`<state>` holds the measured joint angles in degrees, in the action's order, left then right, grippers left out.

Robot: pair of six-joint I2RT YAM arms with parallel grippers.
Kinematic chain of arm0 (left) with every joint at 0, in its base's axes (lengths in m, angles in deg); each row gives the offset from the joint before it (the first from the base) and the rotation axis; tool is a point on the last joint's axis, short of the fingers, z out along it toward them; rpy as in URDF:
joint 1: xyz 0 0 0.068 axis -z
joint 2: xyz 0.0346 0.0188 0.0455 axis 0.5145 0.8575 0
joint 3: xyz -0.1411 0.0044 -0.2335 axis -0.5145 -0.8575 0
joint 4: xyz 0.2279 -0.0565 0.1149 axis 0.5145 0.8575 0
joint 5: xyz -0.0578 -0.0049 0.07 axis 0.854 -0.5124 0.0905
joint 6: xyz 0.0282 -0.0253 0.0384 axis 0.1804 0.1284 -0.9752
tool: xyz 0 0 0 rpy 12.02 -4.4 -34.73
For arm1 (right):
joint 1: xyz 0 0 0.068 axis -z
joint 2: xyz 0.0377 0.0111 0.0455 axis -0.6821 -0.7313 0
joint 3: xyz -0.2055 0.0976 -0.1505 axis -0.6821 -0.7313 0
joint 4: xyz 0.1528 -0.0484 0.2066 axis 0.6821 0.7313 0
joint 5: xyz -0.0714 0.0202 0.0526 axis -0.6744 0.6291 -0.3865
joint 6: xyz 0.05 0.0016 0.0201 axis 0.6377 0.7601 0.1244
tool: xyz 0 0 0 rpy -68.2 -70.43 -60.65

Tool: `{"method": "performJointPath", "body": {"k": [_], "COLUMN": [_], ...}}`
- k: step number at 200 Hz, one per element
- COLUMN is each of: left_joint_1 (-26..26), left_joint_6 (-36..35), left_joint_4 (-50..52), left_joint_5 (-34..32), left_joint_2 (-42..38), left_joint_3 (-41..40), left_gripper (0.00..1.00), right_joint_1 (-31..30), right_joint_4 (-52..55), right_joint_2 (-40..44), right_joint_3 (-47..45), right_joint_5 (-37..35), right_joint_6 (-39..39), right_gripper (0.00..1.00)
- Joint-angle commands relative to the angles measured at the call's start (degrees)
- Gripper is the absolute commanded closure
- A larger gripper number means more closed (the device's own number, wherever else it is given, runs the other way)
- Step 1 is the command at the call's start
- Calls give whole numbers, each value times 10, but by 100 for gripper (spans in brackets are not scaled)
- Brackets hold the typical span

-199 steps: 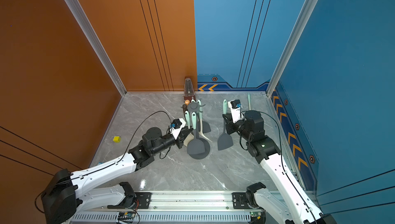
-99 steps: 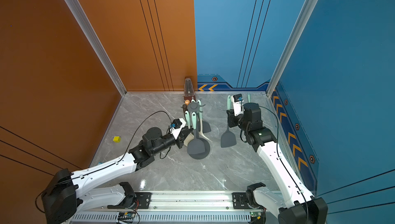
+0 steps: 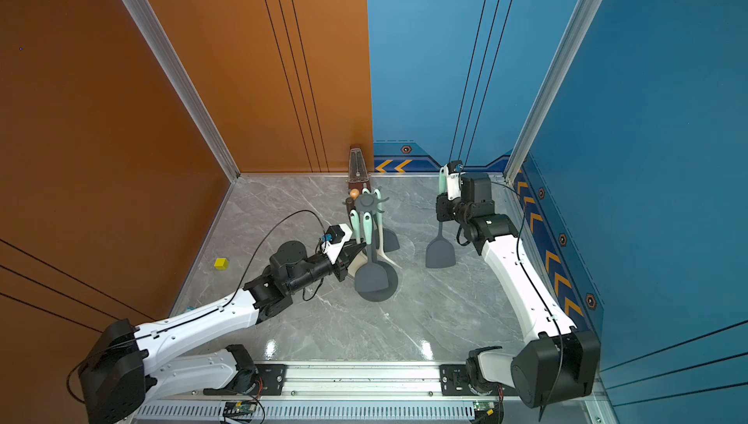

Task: Take the spatula off the kitchen utensil rack
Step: Place the spatula at the center of the board.

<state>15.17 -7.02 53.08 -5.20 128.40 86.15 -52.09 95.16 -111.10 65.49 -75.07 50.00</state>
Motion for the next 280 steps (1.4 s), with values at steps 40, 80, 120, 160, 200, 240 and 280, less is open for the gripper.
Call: {"method": "performJointPath", "body": {"k": [40,80,120,160,200,240,280], "left_joint_1": [-2,-1,-1,0,1,2,4], "left_joint_6": [4,2,2,2,3,3,2], "left_joint_4": [-11,-10,-10,-10,-10,-10,-10], "left_joint_5": [-11,-9,-9,-11,-11,-9,-7], "left_joint_2": [-5,3,5,4,6,19,28], "left_joint_3": [-11,-8,-6,-9,-7,-1,5], "left_gripper": [88,88,88,88,88,88,88], "right_joint_1": [25,33,39,40,43,53,62], "right_joint_4": [46,55,62,75,83,87,88], "right_joint_2": [-68,-111,-166,-225,-270,-314,-363], "right_joint_3": [95,138,191,237,272,306,350], "right_joint_5": [-5,3,13,13,4,14,38], "right_joint_6": [-31,-40,-44,-57,-71,-72,-66], "right_gripper": [100,100,100,100,100,100,100]}}
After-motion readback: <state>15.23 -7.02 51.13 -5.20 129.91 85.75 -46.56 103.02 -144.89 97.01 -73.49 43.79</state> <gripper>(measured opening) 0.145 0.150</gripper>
